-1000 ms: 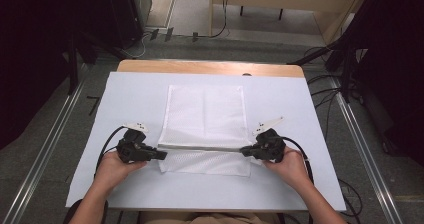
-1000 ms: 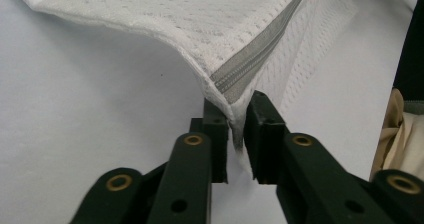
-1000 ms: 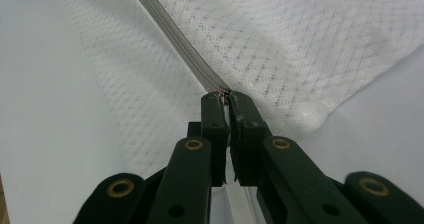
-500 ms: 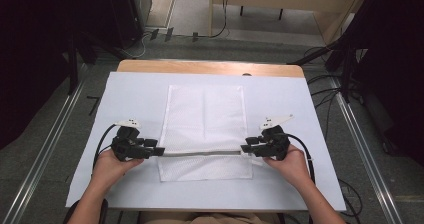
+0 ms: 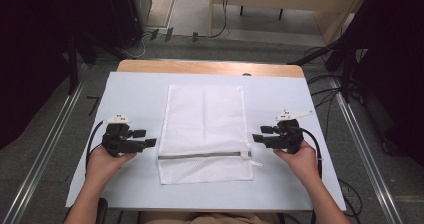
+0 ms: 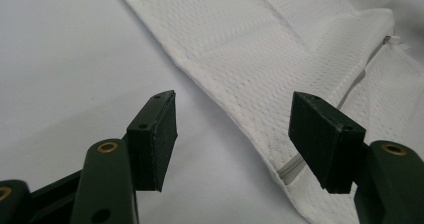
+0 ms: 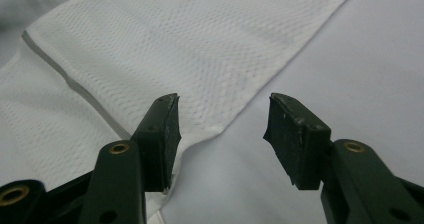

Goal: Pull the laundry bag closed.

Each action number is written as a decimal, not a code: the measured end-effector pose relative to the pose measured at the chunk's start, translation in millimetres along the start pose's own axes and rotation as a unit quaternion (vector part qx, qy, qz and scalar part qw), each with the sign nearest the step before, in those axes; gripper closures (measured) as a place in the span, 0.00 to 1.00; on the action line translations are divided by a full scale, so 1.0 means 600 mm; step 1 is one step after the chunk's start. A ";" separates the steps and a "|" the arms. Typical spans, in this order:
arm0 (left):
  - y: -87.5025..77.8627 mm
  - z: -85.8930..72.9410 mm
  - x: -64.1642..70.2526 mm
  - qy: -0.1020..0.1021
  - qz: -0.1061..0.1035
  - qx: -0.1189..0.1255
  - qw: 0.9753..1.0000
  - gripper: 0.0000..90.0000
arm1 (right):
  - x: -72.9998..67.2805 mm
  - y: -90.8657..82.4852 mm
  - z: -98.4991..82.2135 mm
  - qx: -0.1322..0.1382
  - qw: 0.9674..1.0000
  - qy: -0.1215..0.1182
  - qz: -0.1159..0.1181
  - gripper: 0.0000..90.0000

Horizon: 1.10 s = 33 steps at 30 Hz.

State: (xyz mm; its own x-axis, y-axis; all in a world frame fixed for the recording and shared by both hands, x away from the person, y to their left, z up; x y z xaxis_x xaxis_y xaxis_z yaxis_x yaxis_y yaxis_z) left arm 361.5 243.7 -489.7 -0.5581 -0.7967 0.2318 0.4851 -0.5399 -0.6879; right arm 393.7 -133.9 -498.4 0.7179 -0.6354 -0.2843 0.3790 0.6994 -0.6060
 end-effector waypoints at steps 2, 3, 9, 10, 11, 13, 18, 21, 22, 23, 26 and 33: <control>-0.001 0.000 -0.003 -0.003 0.001 0.000 1.000 0.40 | 0.008 -0.004 -0.001 0.002 1.000 0.007 -0.005 0.53; -0.002 0.000 -0.004 -0.004 0.001 0.002 1.000 0.40 | 0.010 -0.006 -0.001 0.004 1.000 0.012 -0.006 0.53; -0.004 -0.001 -0.022 -0.009 0.022 0.000 1.000 0.40 | 0.035 -0.017 -0.003 0.013 0.999 0.024 -0.023 0.53; -0.005 -0.001 -0.025 -0.010 0.024 0.001 1.000 0.40 | 0.040 -0.019 -0.004 0.014 0.999 0.030 -0.026 0.53; -0.005 -0.001 -0.027 -0.013 0.025 0.002 1.000 0.40 | 0.044 -0.020 -0.005 0.015 0.999 0.033 -0.027 0.53; -0.004 -0.001 -0.033 -0.014 0.033 0.001 0.999 0.40 | 0.051 -0.023 -0.006 0.017 0.998 0.040 -0.033 0.53; -0.002 -0.002 -0.041 -0.017 0.045 0.000 0.999 0.40 | 0.057 -0.028 -0.010 0.017 0.998 0.046 -0.040 0.53; -0.001 -0.002 -0.044 -0.020 0.050 0.000 0.999 0.40 | 0.060 -0.030 -0.010 0.018 0.998 0.048 -0.041 0.53; -0.001 -0.002 -0.045 -0.020 0.052 0.000 0.998 0.40 | 0.061 -0.030 -0.010 0.020 0.998 0.049 -0.041 0.53; -0.001 -0.002 -0.045 -0.020 0.052 -0.001 0.998 0.40 | 0.061 -0.030 -0.011 0.019 0.998 0.050 -0.041 0.53; -0.001 -0.002 -0.045 -0.020 0.053 -0.001 0.998 0.40 | 0.062 -0.031 -0.012 0.018 0.998 0.052 -0.042 0.53; 0.001 -0.003 -0.045 -0.020 0.054 -0.002 0.998 0.40 | 0.063 -0.031 -0.013 0.018 0.998 0.052 -0.042 0.53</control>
State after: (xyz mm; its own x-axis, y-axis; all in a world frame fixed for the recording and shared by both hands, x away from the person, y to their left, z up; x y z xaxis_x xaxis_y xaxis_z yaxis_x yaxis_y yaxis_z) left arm 375.8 265.2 -497.6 -0.4757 -0.8602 0.1835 0.5382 -0.4497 -0.7128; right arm 409.5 -173.5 -503.5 0.6193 -0.7211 -0.3106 0.4574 0.6529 -0.6038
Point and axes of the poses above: each handheld gripper's, and its own axes: y roughly forward along the jaws, z roughly out of its top, x roughly to its right, the point moved 10 cm from there along y, roughly forward along the jaws, and after that the axes turned 3 degrees about z, right-handed, at the moved point
